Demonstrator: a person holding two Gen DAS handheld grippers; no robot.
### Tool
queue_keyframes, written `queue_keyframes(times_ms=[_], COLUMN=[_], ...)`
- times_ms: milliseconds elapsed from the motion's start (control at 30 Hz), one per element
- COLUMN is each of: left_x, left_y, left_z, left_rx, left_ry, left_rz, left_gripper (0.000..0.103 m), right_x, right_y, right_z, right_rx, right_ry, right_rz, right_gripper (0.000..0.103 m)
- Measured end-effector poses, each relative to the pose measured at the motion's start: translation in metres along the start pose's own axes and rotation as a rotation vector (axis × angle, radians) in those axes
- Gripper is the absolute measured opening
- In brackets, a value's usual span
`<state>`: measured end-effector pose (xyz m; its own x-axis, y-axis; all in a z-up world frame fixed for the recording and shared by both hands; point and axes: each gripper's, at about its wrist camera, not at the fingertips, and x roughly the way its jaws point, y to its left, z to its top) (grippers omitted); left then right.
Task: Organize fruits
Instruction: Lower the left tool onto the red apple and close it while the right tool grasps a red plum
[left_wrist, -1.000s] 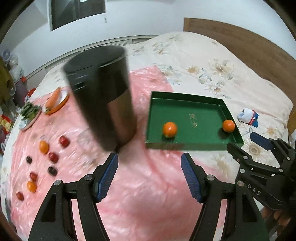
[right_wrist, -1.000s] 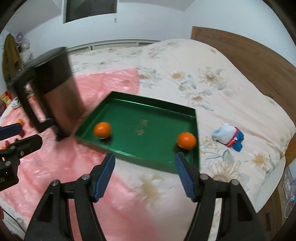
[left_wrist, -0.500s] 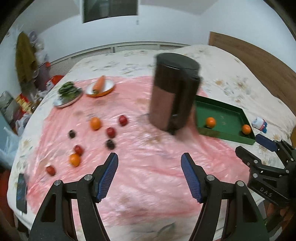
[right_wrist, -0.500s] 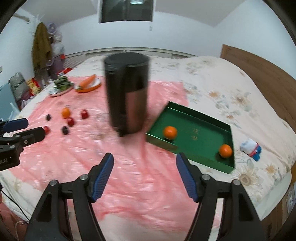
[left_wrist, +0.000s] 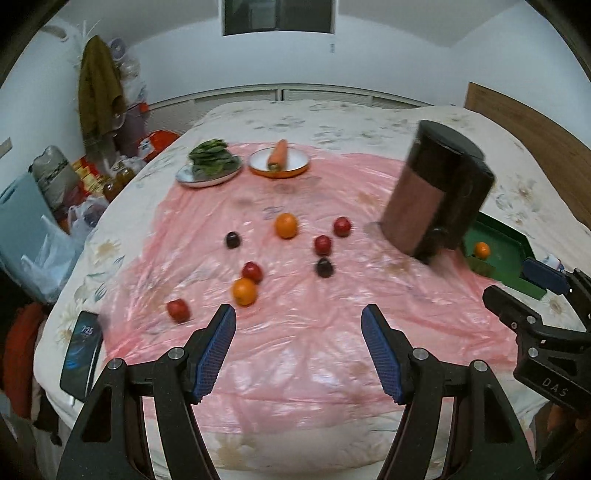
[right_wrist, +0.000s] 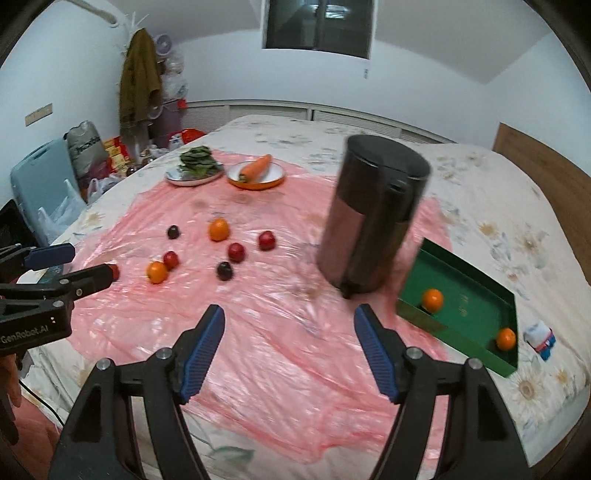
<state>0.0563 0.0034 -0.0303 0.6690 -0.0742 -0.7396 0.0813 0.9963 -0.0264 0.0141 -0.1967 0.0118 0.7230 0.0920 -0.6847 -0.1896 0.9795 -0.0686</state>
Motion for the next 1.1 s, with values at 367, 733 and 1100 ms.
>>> queue_keyframes(times_ms=[367,733,1100], left_x=[0.041,0.086,0.134], left_y=[0.053,0.105,0.157], left_z=[-0.01,-0.014,-0.026], left_rx=[-0.077,-0.173,-0.247], left_ry=[0.052,0.102,0.168], left_rz=[0.062,0.141,0.207], left_gripper=[0.065,0.065,0.065], right_x=[0.05,0.131,0.216], right_y=[0.039,0.045,0.037], right_z=[0.024,0.051,0.071], right_rx=[-0.041,-0.007,0.035], right_ry=[0.024,0.048,0.077], right_rz=[0.049,0.058,0.046], right_gripper=[0.103,0.103,0.103])
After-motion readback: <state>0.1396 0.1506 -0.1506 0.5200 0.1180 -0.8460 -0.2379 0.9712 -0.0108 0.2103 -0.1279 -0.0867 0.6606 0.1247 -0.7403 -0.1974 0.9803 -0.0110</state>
